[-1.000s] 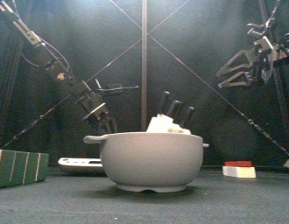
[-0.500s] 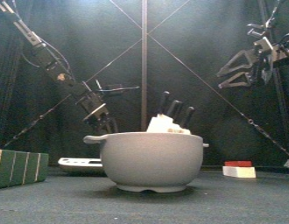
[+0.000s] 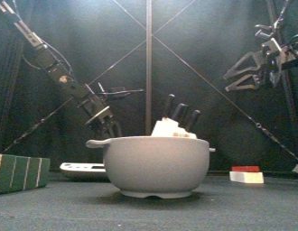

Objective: Grab white sushi piece off stove

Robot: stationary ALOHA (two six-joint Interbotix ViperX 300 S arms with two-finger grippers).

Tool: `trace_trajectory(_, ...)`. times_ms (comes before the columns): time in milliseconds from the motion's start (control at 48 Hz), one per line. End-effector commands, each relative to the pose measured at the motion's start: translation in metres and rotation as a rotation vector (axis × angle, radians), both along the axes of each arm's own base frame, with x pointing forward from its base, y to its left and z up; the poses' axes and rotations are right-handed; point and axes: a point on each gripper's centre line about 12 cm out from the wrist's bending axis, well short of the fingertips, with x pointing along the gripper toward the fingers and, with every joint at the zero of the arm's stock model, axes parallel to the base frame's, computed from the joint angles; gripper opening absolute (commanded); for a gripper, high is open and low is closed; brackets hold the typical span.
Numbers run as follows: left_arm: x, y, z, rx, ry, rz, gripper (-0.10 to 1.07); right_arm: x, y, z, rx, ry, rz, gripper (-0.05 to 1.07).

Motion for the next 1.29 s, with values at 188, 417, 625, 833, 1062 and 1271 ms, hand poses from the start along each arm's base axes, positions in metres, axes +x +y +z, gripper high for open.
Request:
trace_trajectory(188,-0.002,-0.001,0.013,0.009,-0.037,0.008,0.86,0.002,-0.001,0.003,-0.003,-0.006,0.000,0.93)
trace_trajectory(417,-0.006,0.000,0.011,-0.004,-0.027,0.023,0.86,0.002,-0.001,0.002,-0.002,-0.005,0.000,0.93)
trace_trajectory(625,-0.009,0.000,0.009,-0.008,-0.017,0.029,0.86,0.002,-0.002,0.002,-0.002,-0.003,-0.001,0.93)
trace_trajectory(833,-0.010,0.000,0.008,-0.008,-0.014,0.028,0.86,0.002,-0.002,0.002,-0.001,-0.004,-0.003,0.93)
trace_trajectory(1062,-0.011,0.002,0.005,-0.011,-0.007,0.034,0.85,0.002,-0.002,0.002,-0.001,-0.004,-0.003,0.93)
trace_trajectory(1271,-0.013,0.004,0.003,-0.013,-0.003,0.042,0.84,0.002,-0.002,0.002,-0.001,-0.004,-0.003,0.93)
